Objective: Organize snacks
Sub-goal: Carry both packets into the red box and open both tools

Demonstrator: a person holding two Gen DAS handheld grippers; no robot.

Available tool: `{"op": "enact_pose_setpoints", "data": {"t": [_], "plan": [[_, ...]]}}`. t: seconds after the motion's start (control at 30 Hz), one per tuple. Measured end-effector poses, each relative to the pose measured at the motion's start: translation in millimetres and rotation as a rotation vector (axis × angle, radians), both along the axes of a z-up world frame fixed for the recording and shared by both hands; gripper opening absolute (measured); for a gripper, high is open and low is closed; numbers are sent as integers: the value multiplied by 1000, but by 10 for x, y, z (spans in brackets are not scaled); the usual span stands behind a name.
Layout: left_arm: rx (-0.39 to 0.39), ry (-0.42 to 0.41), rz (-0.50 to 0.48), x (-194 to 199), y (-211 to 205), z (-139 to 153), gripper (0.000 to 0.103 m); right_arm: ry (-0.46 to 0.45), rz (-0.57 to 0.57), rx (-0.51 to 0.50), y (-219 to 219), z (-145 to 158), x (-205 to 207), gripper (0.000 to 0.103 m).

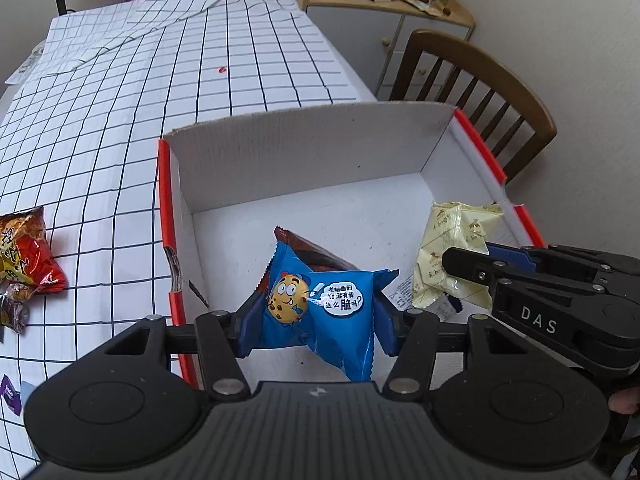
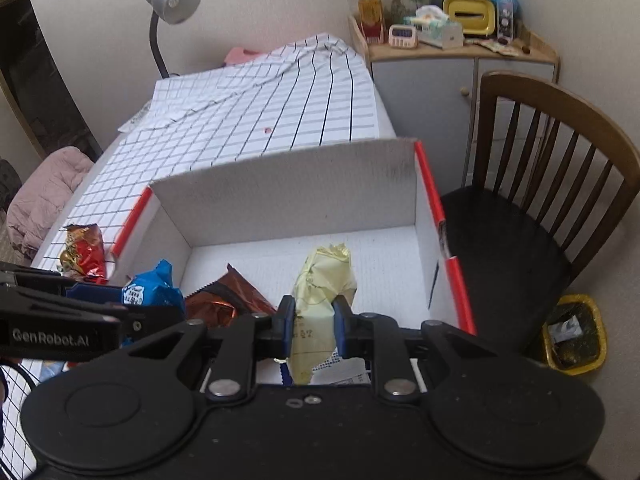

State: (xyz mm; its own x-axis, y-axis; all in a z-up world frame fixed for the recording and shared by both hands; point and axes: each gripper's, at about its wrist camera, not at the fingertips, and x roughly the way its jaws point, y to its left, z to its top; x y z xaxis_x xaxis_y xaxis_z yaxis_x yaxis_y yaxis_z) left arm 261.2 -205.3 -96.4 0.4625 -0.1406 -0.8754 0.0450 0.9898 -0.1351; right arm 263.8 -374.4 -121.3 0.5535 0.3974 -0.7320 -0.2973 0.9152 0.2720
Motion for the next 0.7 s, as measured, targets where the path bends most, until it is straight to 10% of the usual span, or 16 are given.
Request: {"op": "enact_pose_setpoints", "data": {"t": [0.7], "plan": [[56, 63, 10, 134, -166, -297, 58, 86, 49, -43, 132, -236, 146, 26]]}}
